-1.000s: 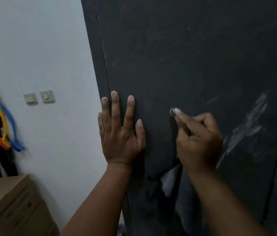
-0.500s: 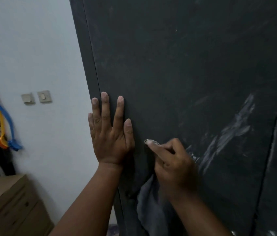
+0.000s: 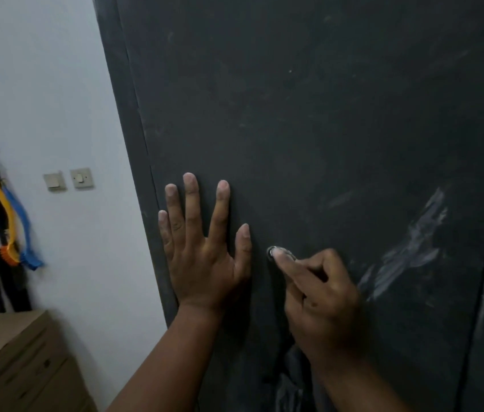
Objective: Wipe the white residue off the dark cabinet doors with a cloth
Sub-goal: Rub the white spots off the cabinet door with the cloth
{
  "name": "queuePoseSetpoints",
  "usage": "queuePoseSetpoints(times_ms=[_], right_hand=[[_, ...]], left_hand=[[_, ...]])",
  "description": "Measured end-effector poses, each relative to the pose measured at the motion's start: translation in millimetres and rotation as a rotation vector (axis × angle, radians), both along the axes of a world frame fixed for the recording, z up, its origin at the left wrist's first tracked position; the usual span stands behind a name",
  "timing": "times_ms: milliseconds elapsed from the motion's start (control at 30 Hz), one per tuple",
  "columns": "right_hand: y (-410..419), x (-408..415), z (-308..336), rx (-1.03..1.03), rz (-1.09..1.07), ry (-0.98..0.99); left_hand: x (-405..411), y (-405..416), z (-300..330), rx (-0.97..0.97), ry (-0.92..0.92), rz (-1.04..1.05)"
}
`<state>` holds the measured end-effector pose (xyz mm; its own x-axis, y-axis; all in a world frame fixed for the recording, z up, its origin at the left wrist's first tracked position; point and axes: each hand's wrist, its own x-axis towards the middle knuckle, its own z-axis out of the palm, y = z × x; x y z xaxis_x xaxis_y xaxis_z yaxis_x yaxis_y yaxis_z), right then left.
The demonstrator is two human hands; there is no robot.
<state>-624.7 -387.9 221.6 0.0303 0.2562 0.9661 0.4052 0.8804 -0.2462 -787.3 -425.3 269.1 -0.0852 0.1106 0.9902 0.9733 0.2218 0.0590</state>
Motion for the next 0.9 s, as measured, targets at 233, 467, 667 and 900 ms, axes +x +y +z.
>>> queuePoseSetpoints(times_ms=[233,467,667,900], right_hand=[[17.4,33.6,42.4,-0.036,-0.063,0.177],[5.5,18.6,12.6,-0.026,-0.03,0.057],[17.3,55.1,15.6,-0.117,-0.063,0.139],[20.0,32.8,51.4,-0.01,-0.033,0.153]], left_hand=[[1.4,-0.1,-1.6,0.006,-0.014,-0.01],[18.9,-1.5,-2.9,-0.005,-0.085,-0.053],[25.2,-4.9,5.7,-0.03,-0.024,-0.085],[36.3,8.0,15.4,-0.033,-0.034,-0.055]])
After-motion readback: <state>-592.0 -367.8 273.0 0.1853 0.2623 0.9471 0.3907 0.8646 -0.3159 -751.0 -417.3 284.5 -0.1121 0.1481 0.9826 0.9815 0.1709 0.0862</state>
